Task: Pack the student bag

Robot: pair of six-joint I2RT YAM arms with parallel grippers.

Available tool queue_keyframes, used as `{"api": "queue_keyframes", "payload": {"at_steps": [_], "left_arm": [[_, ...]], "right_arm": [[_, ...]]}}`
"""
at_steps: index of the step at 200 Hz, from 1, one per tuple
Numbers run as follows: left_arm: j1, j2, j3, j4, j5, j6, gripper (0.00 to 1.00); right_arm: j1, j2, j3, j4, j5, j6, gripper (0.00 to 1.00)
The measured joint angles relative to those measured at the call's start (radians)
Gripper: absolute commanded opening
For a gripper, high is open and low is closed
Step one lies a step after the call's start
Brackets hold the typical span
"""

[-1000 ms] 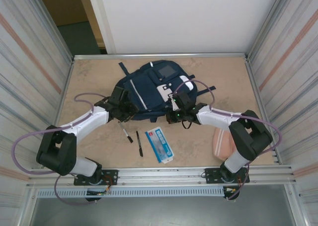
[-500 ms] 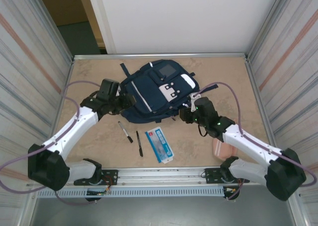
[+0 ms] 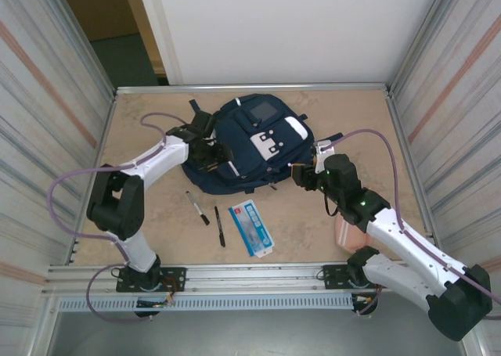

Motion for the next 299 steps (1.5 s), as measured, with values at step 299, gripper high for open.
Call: {"api": "queue_keyframes", "payload": {"at_steps": [299], "left_arm": [[0.058, 0.042, 0.023, 0.021, -0.020, 0.015, 0.36]], "right_arm": [[-0.003, 0.068, 0.009, -0.035, -0.092, 0.005, 0.57]]}}
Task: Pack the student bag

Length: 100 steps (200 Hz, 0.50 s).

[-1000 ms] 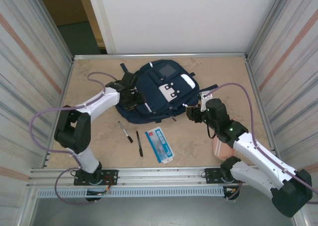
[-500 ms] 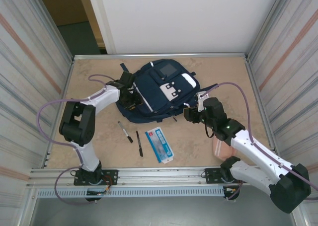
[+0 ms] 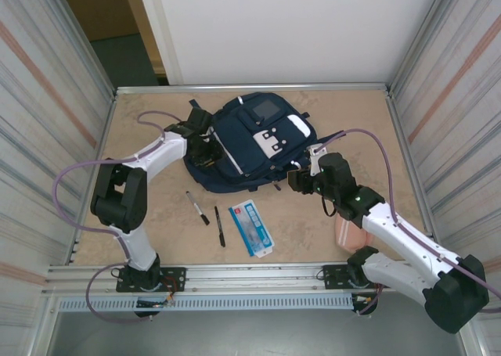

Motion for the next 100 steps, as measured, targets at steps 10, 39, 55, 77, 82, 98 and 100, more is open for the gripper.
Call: {"api": "queue_keyframes", "payload": {"at_steps": [10, 39, 55, 77, 82, 98, 100], "left_arm": [[0.000, 0.002, 0.000, -0.001, 0.000, -0.001, 0.36], [0.000, 0.029, 0.000, 0.002, -0.001, -0.009, 0.42], [0.000, 0.051, 0.000, 0.004, -0.004, -0.018, 0.44], [0.000, 0.058, -0.003, 0.025, -0.003, -0.032, 0.36], [0.000, 0.059, -0.003, 0.031, -0.003, -0.032, 0.29], [0.001, 0.061, -0.003, 0.035, 0.002, -0.042, 0.03], [0.002, 0.061, -0.003, 0.035, 0.002, -0.039, 0.00]], "right_arm": [[0.000, 0.000, 0.000, 0.000, 0.000, 0.000, 0.57], [0.000, -0.001, 0.002, -0.003, 0.000, 0.000, 0.57], [0.000, -0.003, 0.002, 0.000, 0.001, 0.000, 0.57], [0.000, -0.006, 0.002, -0.001, 0.002, 0.000, 0.57], [0.000, -0.006, 0.002, -0.001, 0.002, 0.000, 0.57], [0.000, 0.000, 0.002, 0.001, 0.001, 0.000, 0.57], [0.000, 0.001, 0.002, 0.001, 0.001, 0.000, 0.57]]}}
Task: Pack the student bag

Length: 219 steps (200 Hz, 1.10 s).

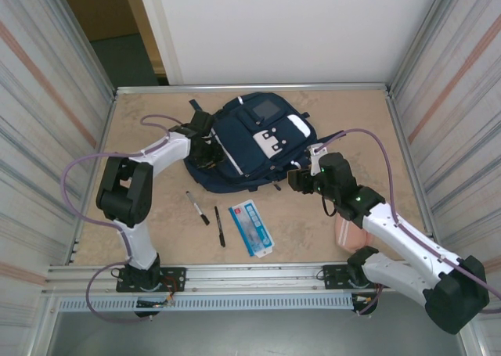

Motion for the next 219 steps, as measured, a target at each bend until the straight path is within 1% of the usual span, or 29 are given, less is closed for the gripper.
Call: {"api": "queue_keyframes", "payload": {"at_steps": [22, 29, 35, 43, 56, 69, 79, 104, 129, 154, 169, 196, 219], "left_arm": [[0.005, -0.015, 0.001, -0.002, 0.014, 0.000, 0.00], [0.005, -0.027, 0.005, -0.009, 0.018, 0.002, 0.00], [0.006, -0.037, 0.017, -0.024, 0.022, 0.006, 0.00], [0.006, -0.049, 0.042, -0.046, 0.030, 0.011, 0.00], [0.006, -0.063, 0.086, -0.074, 0.055, 0.016, 0.00], [0.006, -0.072, 0.124, -0.092, 0.083, 0.016, 0.00], [0.006, -0.077, 0.147, -0.100, 0.103, 0.016, 0.00], [0.005, -0.078, 0.185, -0.105, 0.145, 0.013, 0.00], [0.005, -0.081, 0.176, -0.081, 0.174, -0.016, 0.00], [0.003, -0.082, 0.160, -0.055, 0.197, -0.045, 0.00], [0.003, -0.082, 0.156, -0.046, 0.215, -0.058, 0.00], [0.003, -0.082, 0.156, -0.025, 0.243, -0.077, 0.00], [-0.003, -0.082, 0.156, -0.014, 0.250, -0.091, 0.00]], "right_arm": [[-0.002, 0.061, 0.033, -0.044, -0.010, -0.044, 0.60], [-0.013, 0.089, 0.061, -0.080, -0.029, -0.080, 0.63], [-0.029, 0.109, 0.085, -0.108, -0.053, -0.101, 0.64], [-0.074, 0.135, 0.120, -0.137, -0.110, -0.119, 0.64], [-0.175, 0.185, 0.187, -0.172, -0.207, -0.131, 0.64], [-0.263, 0.274, 0.290, -0.219, -0.277, -0.127, 0.64], [-0.302, 0.350, 0.364, -0.238, -0.334, -0.115, 0.63], [-0.322, 0.509, 0.469, -0.269, -0.473, -0.077, 0.61], [-0.320, 0.607, 0.468, -0.299, -0.581, -0.028, 0.61], [-0.320, 0.668, 0.457, -0.327, -0.631, 0.002, 0.60], [-0.320, 0.695, 0.454, -0.315, -0.639, 0.024, 0.60], [-0.322, 0.732, 0.449, -0.289, -0.624, 0.050, 0.59], [-0.321, 0.760, 0.452, -0.285, -0.577, 0.050, 0.59]]}}
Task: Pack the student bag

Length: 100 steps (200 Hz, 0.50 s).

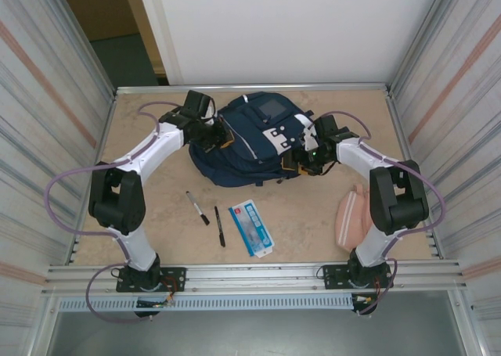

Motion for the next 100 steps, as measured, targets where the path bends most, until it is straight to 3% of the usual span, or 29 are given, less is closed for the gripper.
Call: {"api": "queue_keyframes", "payload": {"at_steps": [57, 100], "left_arm": [[-0.005, -0.004, -0.019, 0.045, 0.046, -0.026, 0.00], [-0.001, -0.004, -0.033, 0.074, 0.068, -0.038, 0.00]], "right_arm": [[0.013, 0.003, -0.031, 0.082, 0.066, -0.026, 0.57], [-0.016, 0.002, -0.082, 0.179, -0.009, -0.031, 0.33]]}}
